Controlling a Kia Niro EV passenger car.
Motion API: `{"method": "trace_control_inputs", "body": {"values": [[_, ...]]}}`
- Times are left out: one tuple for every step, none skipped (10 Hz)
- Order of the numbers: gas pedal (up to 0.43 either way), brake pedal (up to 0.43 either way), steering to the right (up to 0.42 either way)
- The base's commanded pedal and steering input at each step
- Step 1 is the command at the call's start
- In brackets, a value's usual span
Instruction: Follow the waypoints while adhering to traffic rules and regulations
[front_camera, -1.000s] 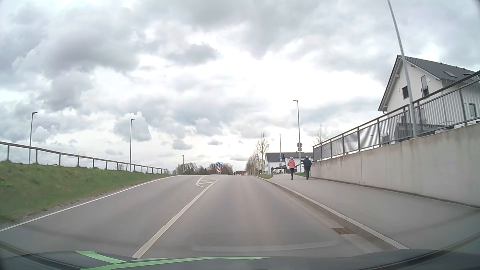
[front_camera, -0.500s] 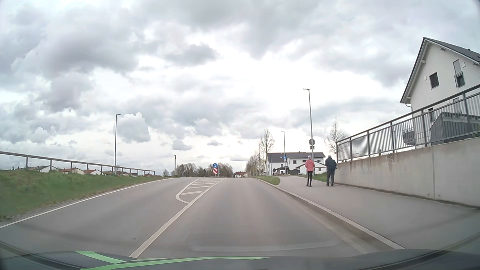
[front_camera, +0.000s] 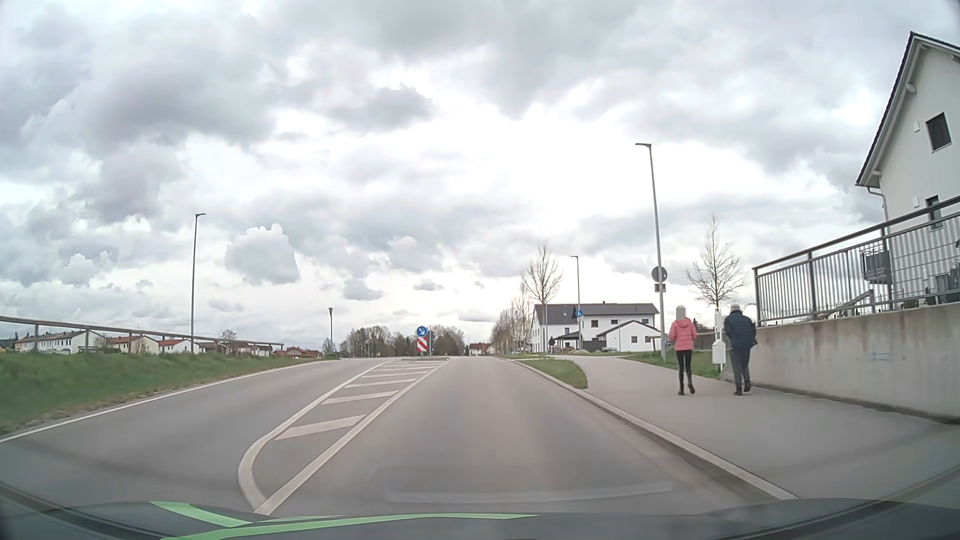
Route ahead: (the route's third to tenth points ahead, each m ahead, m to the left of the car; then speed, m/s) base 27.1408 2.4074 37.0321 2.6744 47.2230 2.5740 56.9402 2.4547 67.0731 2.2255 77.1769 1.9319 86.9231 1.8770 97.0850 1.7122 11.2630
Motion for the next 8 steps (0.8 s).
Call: {"method": "trace_control_inputs", "body": {"values": [[0.098,0.000,0.000],[0.098,0.000,0.000],[0.110,0.000,0.000],[0.110,0.000,0.000],[0.110,0.000,0.000],[0.110,0.000,0.001],[0.118,0.000,0.001],[0.118,0.000,0.001]]}}
